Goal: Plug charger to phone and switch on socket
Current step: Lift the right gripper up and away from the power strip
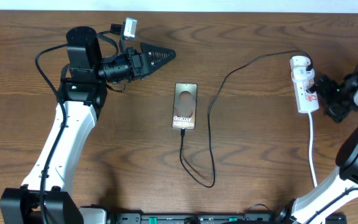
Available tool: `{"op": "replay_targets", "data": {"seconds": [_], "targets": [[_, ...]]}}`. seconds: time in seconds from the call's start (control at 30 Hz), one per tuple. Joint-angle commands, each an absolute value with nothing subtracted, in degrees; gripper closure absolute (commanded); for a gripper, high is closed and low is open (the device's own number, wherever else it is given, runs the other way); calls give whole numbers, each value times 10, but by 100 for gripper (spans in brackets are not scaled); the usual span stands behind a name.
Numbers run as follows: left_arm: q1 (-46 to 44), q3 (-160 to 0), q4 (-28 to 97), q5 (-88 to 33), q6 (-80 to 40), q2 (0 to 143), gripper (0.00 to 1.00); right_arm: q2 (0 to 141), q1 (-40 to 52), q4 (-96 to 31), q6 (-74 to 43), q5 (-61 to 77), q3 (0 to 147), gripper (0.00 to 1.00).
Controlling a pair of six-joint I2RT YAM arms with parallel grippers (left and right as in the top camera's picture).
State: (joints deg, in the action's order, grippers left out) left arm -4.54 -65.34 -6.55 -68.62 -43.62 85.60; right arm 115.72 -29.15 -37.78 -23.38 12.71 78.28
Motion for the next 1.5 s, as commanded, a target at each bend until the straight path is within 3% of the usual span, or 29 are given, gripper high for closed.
{"op": "replay_targets", "data": {"seconds": [0.0,0.5,0.73,0.9,1.47], "targets": [[-43,-658,-67,-687,-431,847,5,1108,-303,-390,-216,143,779,1],[-43,-658,-67,-687,-431,847,5,1088,-302,-481,-109,141,778,1],[-43,-658,-67,-687,-431,847,5,1088,-293,-515,14,160,778,1],[-43,-658,-67,-687,-431,847,5,1088,-292,-523,14,100,777,1],[-43,-658,-67,-687,-431,847,5,1088,-292,-521,14,98,777,1]]}}
